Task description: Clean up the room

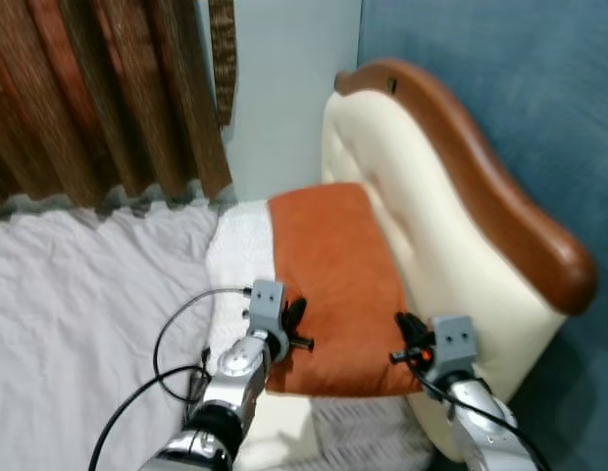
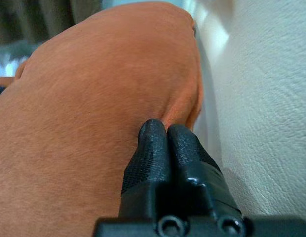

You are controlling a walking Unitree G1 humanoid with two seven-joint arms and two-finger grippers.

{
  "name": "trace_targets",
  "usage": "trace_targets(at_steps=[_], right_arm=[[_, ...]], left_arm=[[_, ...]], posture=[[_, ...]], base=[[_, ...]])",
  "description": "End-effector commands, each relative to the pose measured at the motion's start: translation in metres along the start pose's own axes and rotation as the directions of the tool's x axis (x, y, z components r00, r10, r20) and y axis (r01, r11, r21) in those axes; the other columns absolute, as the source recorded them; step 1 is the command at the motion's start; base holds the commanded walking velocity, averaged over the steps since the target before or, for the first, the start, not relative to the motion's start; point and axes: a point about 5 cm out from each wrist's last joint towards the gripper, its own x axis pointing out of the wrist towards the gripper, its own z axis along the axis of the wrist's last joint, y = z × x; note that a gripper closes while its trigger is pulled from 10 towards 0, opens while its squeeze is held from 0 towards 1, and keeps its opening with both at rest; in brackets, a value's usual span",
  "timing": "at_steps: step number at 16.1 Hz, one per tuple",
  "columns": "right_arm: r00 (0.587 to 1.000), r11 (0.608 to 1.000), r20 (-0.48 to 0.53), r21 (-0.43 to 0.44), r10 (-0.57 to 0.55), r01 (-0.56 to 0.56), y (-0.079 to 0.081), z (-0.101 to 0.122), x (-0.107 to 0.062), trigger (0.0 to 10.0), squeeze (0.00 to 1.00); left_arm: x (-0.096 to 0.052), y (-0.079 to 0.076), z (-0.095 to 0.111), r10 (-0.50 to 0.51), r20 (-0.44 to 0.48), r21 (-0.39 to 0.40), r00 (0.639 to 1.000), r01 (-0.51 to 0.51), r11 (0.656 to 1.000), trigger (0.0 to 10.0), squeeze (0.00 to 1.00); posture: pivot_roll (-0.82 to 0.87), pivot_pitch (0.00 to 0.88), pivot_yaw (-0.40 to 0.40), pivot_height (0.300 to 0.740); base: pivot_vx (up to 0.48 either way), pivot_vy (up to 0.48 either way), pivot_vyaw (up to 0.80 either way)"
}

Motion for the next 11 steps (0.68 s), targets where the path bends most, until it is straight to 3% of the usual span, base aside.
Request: trace_targets(at_steps=[1, 3, 4, 6, 9, 11], right_arm=[[0.974, 0.978, -0.086, -0.029, -0.208, 0.206, -0.038, -0.009, 0.004, 0.0, 0.0], [0.97, 0.974, -0.093, -0.054, -0.223, 0.219, -0.038, -0.01, 0.009, 0.0, 0.0], [0.969, 0.968, -0.057, -0.097, -0.239, 0.233, -0.031, -0.001, 0.021, 0.0, 0.0], [0.958, 0.954, -0.026, -0.105, -0.286, 0.282, -0.026, 0.008, 0.03, 0.0, 0.0], [0.921, 0.915, 0.012, -0.107, -0.39, 0.389, -0.022, 0.013, 0.039, 0.0, 0.0], [0.892, 0.885, 0.013, -0.118, -0.451, 0.449, -0.029, 0.011, 0.039, 0.0, 0.0]], left_arm=[[0.01, -0.006, 0.022, -0.053, 0.028, 0.097, 0.998, 0.05, 0.994, 10.0, 0.0], [0.011, -0.005, 0.024, -0.052, 0.017, 0.119, 0.999, 0.049, 0.992, 10.0, 0.0], [0.011, 0.0, 0.024, -0.051, -0.02, 0.18, 0.998, 0.054, 0.982, 10.0, 0.0], [0.01, 0.004, 0.02, -0.035, -0.063, 0.239, 0.997, 0.049, 0.97, 10.0, 0.0], [0.015, 0.008, 0.039, -0.025, -0.044, 0.408, 0.999, 0.04, 0.912, 10.0, 0.0], [0.018, 0.006, 0.051, -0.031, -0.011, 0.501, 0.999, 0.032, 0.865, 10.0, 0.0]], posture=[[-0.26, 0.247, -0.021, 0.74], [-0.27, 0.283, -0.028, 0.74], [-0.29, 0.391, -0.023, 0.74], [-0.3, 0.441, -0.016, 0.74], [-0.3, 0.455, 0.006, 0.74], [-0.3, 0.457, 0.009, 0.74]], base=[[0.0, 0.0, 0.0], [0.0, 0.0, 0.0], [0.0, 0.0, 0.0], [0.0, 0.0, 0.0], [0.0, 0.0, 0.0], [0.0, 0.0, 0.0]])
